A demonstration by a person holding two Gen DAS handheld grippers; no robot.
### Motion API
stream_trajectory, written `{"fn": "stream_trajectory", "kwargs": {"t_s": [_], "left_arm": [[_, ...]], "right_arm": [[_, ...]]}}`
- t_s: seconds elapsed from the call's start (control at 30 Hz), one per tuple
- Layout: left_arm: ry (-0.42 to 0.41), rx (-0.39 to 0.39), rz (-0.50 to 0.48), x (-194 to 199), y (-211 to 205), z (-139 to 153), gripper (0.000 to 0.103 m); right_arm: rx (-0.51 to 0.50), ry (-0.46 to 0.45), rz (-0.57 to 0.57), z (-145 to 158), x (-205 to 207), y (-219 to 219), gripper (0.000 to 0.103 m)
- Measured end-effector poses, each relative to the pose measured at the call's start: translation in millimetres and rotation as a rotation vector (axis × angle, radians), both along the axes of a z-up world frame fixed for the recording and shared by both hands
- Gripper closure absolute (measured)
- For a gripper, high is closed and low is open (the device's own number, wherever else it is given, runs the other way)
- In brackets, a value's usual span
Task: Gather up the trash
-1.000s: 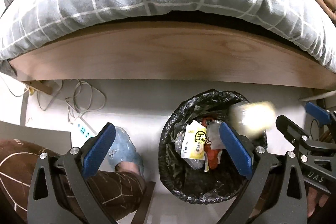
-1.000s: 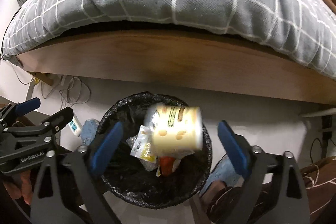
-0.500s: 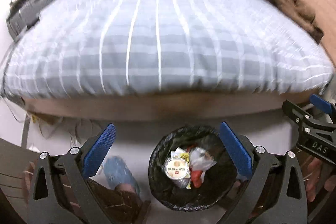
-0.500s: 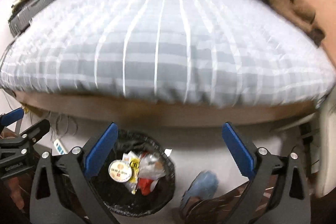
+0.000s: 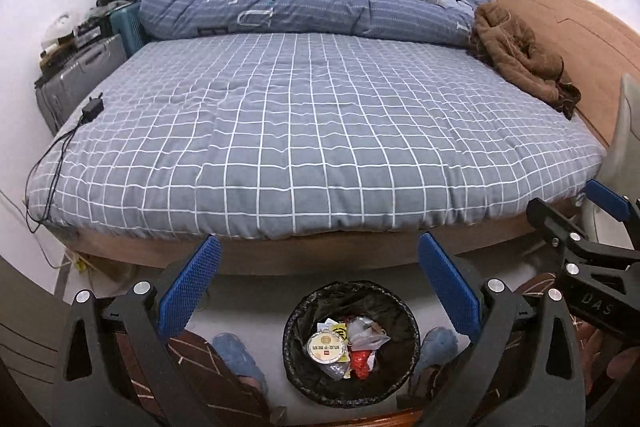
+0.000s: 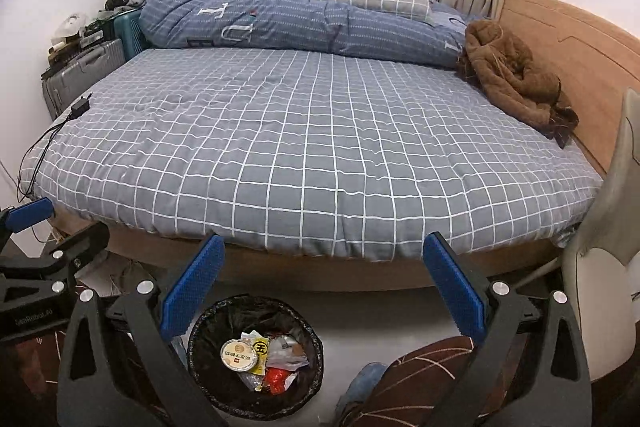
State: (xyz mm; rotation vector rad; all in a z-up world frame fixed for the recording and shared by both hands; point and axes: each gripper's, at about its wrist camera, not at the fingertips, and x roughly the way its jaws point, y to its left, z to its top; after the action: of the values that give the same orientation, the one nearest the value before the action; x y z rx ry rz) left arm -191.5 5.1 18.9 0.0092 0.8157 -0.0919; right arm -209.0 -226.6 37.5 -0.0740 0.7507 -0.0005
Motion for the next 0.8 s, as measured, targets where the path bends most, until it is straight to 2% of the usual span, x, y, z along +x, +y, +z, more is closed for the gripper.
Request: {"fn": "stream_trajectory", "kwargs": {"t_s": [0.8], "left_arm": [[0.007,-0.015,0.004,-2.4,2.9,-0.3,0.006]], "right_arm": [[0.056,0.009,-0.011,3.6,-3.8,-6.3,0.007]]}}
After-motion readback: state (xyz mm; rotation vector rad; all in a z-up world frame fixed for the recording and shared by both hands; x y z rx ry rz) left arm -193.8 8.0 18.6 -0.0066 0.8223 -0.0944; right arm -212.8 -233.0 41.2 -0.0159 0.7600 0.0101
